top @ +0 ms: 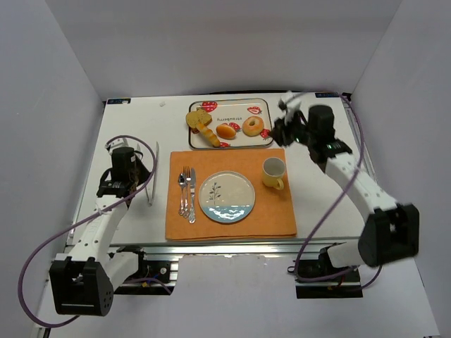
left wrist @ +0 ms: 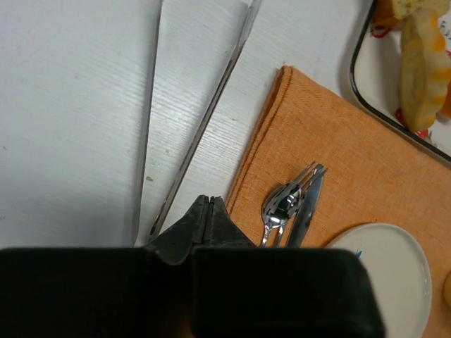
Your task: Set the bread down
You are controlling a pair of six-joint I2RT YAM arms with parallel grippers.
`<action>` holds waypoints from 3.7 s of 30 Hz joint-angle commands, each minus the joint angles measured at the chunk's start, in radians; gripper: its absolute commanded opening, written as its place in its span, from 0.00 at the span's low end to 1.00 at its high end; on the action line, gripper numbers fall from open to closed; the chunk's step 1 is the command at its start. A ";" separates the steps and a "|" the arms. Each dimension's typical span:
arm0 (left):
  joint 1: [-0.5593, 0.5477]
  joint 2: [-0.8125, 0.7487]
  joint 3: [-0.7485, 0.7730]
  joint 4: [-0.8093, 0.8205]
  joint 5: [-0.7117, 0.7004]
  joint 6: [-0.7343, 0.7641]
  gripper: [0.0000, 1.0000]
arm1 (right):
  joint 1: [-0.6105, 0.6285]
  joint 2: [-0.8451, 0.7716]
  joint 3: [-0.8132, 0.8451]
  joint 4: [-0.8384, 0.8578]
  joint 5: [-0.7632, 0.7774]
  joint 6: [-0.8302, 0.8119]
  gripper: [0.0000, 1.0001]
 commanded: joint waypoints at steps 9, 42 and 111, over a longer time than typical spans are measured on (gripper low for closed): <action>0.024 0.230 0.026 0.014 0.008 0.189 0.85 | -0.056 -0.173 -0.181 -0.215 -0.710 -0.384 0.84; 0.075 0.503 0.234 0.189 0.279 0.316 0.20 | -0.121 -0.169 -0.193 -0.125 -0.650 -0.310 0.88; 0.015 0.646 0.635 0.215 0.476 -0.106 0.12 | -0.181 -0.164 -0.213 -0.074 -0.704 -0.266 0.89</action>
